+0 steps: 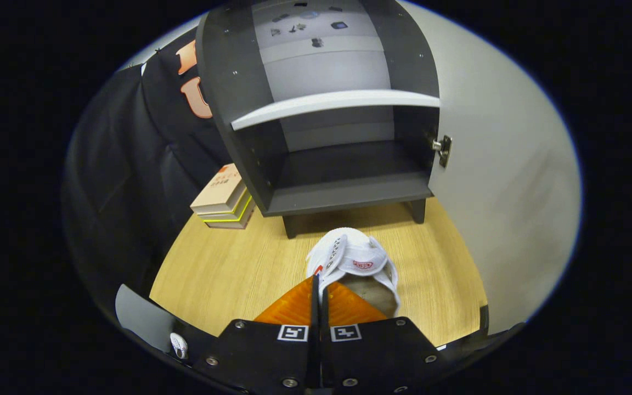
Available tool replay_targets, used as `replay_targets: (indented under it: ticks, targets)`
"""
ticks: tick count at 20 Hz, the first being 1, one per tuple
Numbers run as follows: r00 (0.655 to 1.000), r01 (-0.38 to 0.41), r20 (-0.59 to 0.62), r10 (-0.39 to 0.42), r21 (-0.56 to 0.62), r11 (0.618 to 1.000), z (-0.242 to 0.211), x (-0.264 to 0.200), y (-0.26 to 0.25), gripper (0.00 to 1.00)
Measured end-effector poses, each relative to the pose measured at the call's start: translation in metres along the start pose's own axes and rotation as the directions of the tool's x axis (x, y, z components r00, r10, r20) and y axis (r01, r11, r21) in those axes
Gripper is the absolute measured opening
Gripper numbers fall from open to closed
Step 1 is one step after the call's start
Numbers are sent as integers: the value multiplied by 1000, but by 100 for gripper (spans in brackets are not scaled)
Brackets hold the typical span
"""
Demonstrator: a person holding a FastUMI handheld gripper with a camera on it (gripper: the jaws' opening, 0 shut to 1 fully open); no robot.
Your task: Open the shoe cabinet door, grab the shoes and put them into the shoe cabinet, then close the shoe cabinet door.
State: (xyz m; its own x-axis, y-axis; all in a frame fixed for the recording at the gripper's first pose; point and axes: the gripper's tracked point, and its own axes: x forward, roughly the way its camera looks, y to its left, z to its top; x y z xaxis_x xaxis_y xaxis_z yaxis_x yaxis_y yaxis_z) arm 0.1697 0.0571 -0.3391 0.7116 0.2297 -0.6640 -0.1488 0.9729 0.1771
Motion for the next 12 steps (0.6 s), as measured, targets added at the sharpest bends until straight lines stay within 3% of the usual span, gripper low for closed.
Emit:
replay_targets:
  ticks: [12]
  targets:
    - [967, -7, 252, 26, -74, 997, 119, -52, 24, 1]
